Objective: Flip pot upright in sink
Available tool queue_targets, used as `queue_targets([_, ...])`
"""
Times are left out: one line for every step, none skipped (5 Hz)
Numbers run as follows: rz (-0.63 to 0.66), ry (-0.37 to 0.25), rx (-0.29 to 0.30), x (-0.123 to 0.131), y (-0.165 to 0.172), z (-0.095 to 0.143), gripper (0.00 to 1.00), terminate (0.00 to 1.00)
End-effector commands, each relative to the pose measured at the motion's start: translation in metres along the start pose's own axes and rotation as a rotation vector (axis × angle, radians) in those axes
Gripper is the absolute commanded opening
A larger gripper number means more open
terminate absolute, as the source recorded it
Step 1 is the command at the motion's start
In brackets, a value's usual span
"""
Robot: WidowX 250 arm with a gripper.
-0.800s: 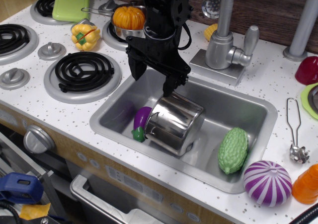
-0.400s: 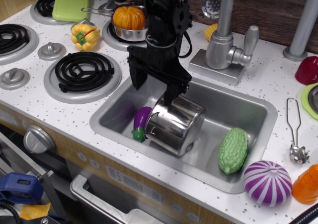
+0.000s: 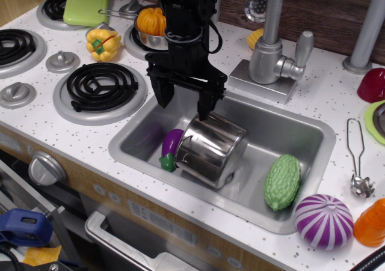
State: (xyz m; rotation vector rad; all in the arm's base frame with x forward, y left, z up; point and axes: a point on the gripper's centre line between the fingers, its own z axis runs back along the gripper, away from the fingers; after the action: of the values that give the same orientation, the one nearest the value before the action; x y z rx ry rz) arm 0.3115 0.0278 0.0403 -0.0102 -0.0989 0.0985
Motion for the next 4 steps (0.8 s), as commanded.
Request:
queue_targets([0.053, -0.086, -0.116, 0.009, 0.005, 0.000, 1.00, 0.00])
queue_targets([0.085, -0.106, -0.197, 0.015, 0.008, -0.009, 1.00, 0.00])
queue_targets([0.090, -0.121, -0.239, 0.022, 0.011, -0.019, 1.00, 0.00])
queue_targets([0.120, -0.101, -0.334, 0.027, 0.012, -0.026, 1.00, 0.00])
